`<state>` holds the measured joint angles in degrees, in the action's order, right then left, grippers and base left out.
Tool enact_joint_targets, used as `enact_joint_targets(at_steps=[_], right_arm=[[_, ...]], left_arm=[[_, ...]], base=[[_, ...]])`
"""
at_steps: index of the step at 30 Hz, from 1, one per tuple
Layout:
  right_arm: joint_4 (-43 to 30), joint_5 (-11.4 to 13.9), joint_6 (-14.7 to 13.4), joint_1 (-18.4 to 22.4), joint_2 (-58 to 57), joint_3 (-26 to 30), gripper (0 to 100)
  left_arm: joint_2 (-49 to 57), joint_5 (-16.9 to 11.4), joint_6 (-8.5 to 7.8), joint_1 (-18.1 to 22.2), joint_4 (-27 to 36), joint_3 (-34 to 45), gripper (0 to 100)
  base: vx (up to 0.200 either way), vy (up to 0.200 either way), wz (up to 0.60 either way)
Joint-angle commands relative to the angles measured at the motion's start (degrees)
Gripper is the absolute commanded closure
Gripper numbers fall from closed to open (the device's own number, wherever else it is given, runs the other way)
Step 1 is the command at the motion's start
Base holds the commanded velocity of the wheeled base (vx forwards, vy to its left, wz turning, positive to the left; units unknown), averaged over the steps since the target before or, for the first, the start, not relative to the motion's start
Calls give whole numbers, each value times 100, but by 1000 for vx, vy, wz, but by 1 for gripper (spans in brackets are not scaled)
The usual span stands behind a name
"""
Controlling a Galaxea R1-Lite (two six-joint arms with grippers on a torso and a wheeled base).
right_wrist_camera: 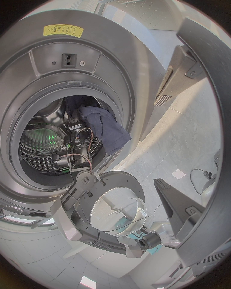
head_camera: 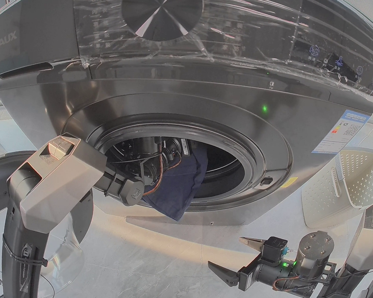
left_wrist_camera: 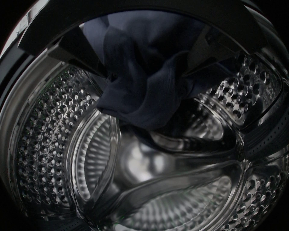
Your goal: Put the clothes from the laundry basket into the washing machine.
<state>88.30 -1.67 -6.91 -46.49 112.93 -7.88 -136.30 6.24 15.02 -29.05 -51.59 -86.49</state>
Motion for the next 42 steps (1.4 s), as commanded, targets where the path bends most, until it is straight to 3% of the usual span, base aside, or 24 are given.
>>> enact_joint_targets(at_steps=[1,5,14,15,18,24,26,27,28,30,38,39,42], right_arm=[[3,0,-3,0,9,14,0],[3,26,-21,35,124,14,0],[3,26,-47,-9,132,-4,0],[3,26,-47,-9,124,-4,0],[3,26,-47,-9,132,-4,0],[3,26,-47,-9,124,-12,0],[3,26,-47,-9,124,-30,0],[3,26,-47,-9,124,-21,0],[3,26,-47,-9,124,-21,0],[3,26,-47,-9,124,-21,0],[3,26,-56,-9,132,-21,0],[3,26,-56,-9,132,-21,0],[3,26,-56,-9,132,-21,0]], left_arm=[[403,-62,10,-48,88,528,0],[851,-519,-8,-118,492,1231,0],[622,-580,-60,-118,641,1389,0],[491,-580,-157,-101,580,1381,100],[359,-589,-263,-83,545,1275,100],[315,-598,-227,-110,536,1047,100],[289,-598,-148,-127,527,862,100],[183,-527,150,-145,378,511,100],[122,-484,335,-154,228,344,100],[42,-404,458,-136,26,54,100],[7,-202,493,-118,-88,-219,100],[7,-202,493,-118,-114,-193,0],[34,-202,502,-127,-141,-157,0]], base=[[0,0,0],[0,0,0],[0,0,0],[0,0,0],[0,0,0],[0,0,0],[0,0,0],[0,0,0],[0,0,0],[0,0,0],[0,0,0],[0,0,0],[0,0,0]])
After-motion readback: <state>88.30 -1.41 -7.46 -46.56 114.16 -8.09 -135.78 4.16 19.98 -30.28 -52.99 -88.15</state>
